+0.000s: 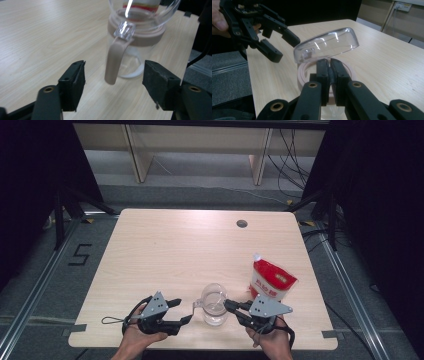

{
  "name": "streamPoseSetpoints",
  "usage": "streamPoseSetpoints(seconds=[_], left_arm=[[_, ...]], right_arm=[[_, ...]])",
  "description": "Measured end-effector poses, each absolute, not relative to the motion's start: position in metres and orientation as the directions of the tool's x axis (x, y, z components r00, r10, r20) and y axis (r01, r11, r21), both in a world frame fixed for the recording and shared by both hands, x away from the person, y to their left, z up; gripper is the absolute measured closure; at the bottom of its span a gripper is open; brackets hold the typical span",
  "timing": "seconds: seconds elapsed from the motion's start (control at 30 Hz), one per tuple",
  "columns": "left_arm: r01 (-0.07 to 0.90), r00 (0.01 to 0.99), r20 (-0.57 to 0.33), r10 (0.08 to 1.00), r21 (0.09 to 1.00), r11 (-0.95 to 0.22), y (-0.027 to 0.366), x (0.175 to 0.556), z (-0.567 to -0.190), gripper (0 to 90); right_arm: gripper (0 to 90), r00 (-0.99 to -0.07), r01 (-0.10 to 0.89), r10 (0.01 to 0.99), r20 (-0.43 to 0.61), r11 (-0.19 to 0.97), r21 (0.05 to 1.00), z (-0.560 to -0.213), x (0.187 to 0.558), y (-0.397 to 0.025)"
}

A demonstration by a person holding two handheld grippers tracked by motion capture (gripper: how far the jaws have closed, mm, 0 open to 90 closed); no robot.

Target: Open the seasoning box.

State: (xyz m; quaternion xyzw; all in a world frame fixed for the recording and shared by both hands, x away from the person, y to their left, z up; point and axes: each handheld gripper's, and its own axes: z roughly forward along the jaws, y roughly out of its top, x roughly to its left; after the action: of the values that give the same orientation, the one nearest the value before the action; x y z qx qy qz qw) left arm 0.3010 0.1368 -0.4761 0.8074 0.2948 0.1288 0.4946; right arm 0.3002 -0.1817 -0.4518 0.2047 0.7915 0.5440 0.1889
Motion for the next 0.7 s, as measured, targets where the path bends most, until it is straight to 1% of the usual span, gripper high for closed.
streamPoseSetpoints(seconds=[0.03, 0.07, 0.13, 0.17, 0.2, 0.23, 0.27, 0.33, 0.47, 0.63, 0.67, 0.7], left_arm=[[0.35, 0.795, -0.086, 0.601, 0.873, -0.339, 0.138, 0.301, -0.478, 29.1], [0.348, 0.795, -0.081, 0.601, 0.873, -0.342, 0.14, 0.302, -0.479, 29.1], [0.356, 0.78, -0.065, 0.623, 0.864, -0.357, 0.144, 0.302, -0.481, 23.1], [0.362, 0.775, -0.076, 0.627, 0.867, -0.343, 0.144, 0.302, -0.483, 23.1], [0.374, 0.769, -0.088, 0.633, 0.865, -0.335, 0.148, 0.302, -0.484, 19.4], [0.374, 0.769, -0.088, 0.633, 0.865, -0.335, 0.148, 0.302, -0.484, 19.3], [0.38, 0.767, -0.093, 0.634, 0.864, -0.332, 0.149, 0.302, -0.485, 19.3], [0.386, 0.764, -0.097, 0.637, 0.861, -0.332, 0.15, 0.301, -0.486, 15.6], [0.387, 0.772, -0.101, 0.628, 0.858, -0.338, 0.152, 0.299, -0.487, 15.6], [0.378, 0.778, -0.101, 0.62, 0.863, -0.334, 0.153, 0.298, -0.489, 15.6], [0.383, 0.773, -0.107, 0.626, 0.865, -0.325, 0.152, 0.297, -0.489, 15.6], [0.379, 0.774, -0.104, 0.625, 0.866, -0.326, 0.152, 0.297, -0.489, 15.6]], right_arm=[[85.9, -0.854, 0.11, 0.515, -0.079, 0.326, 0.939, -0.45, 0.3, -0.179], [85.9, -0.854, 0.11, 0.515, -0.079, 0.326, 0.939, -0.45, 0.3, -0.179], [86.0, -0.849, 0.099, 0.523, -0.083, 0.31, 0.946, -0.449, 0.299, -0.174], [86.0, -0.849, 0.099, 0.523, -0.083, 0.31, 0.946, -0.449, 0.299, -0.174], [86.1, -0.856, 0.111, 0.512, -0.07, 0.314, 0.943, -0.447, 0.298, -0.172], [86.1, -0.855, 0.089, 0.511, -0.092, 0.318, 0.944, -0.446, 0.299, -0.17], [86.1, -0.855, 0.089, 0.511, -0.092, 0.318, 0.944, -0.446, 0.299, -0.17], [86.1, -0.86, 0.081, 0.502, -0.096, 0.321, 0.944, -0.446, 0.299, -0.166], [86.1, -0.863, 0.084, 0.498, -0.086, 0.311, 0.947, -0.444, 0.298, -0.16], [86.1, -0.872, 0.069, 0.479, -0.103, 0.329, 0.942, -0.442, 0.299, -0.156], [86.1, -0.869, 0.086, 0.486, -0.089, 0.326, 0.941, -0.441, 0.298, -0.155], [86.1, -0.873, 0.035, 0.468, -0.136, 0.339, 0.94, -0.441, 0.301, -0.155]])
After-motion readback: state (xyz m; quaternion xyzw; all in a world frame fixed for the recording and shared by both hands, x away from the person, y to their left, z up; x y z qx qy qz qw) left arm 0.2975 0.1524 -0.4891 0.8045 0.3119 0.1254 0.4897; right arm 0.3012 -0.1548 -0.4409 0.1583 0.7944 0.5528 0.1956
